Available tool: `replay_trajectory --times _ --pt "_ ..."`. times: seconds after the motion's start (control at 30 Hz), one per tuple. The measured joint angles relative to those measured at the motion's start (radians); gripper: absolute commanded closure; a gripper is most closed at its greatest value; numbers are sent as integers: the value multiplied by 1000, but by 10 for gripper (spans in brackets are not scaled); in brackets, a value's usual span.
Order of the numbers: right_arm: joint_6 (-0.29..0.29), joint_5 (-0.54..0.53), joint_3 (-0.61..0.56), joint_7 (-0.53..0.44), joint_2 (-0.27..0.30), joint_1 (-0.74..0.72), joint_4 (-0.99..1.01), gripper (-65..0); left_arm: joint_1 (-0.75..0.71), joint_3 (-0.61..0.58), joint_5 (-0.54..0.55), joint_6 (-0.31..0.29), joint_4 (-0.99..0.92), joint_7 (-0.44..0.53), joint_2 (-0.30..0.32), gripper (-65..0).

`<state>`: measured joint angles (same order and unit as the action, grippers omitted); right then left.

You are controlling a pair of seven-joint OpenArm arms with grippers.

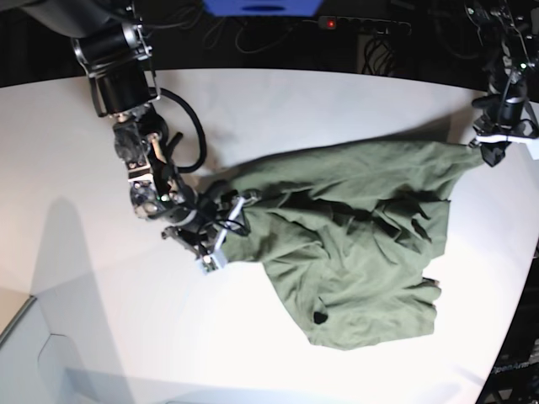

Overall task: Layout the t-shirt on the table in an organized manner, then fold the t-shirt properly
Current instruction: 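Grasp the opposite t-shirt edge with the right gripper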

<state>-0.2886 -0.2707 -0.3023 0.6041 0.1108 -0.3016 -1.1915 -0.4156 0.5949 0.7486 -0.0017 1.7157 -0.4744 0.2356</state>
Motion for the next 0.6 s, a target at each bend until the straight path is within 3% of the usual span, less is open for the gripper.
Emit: replay_trajectory --times 0.17,0.33,0.6 --pt "0 1 0 -3 2 3 18 -178 0 0 0 0 0 0 0 -3" --pt "0 1 5 -3 2 2 17 -6 3 0 0 0 0 0 0 -3" --pt "0 5 6 12 19 22 -77 -30 3 0 0 0 -1 3 0 -3"
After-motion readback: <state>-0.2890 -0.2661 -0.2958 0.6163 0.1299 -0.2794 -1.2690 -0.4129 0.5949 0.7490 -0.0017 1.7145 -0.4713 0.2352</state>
